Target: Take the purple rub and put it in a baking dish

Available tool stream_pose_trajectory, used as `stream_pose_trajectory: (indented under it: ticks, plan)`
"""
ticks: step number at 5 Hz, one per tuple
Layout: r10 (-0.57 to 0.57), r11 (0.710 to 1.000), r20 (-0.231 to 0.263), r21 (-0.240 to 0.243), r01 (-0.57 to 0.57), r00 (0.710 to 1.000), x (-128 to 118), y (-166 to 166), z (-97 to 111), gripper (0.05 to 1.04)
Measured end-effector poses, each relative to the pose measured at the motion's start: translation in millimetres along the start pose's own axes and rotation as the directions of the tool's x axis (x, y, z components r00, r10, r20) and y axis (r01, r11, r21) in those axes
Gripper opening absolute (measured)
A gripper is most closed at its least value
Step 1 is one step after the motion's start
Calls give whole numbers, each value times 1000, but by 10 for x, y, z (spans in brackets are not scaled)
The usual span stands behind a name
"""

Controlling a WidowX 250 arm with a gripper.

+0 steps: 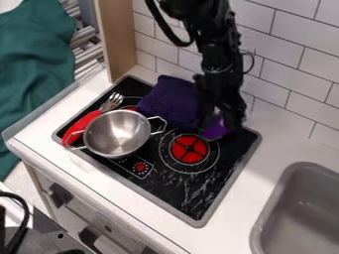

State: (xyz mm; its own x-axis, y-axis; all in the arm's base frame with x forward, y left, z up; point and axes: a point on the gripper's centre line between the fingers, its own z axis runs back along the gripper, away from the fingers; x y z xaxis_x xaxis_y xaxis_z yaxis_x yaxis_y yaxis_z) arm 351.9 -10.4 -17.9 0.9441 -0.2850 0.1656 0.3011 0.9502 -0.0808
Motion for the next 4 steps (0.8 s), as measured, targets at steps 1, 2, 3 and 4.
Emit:
stream_pose_trajectory:
  ticks: [1, 2, 3, 4]
  plan:
    - [29, 1000, -28, -5, -30, 999, -73, 46, -124, 1009]
    - [35, 999, -47, -9, -35, 998, -74, 60, -194, 1007]
    - [34, 999, -43, -8, -34, 999, -37, 68, -206, 955]
    - [45, 999, -36, 10, -45, 998, -54, 90, -221, 663]
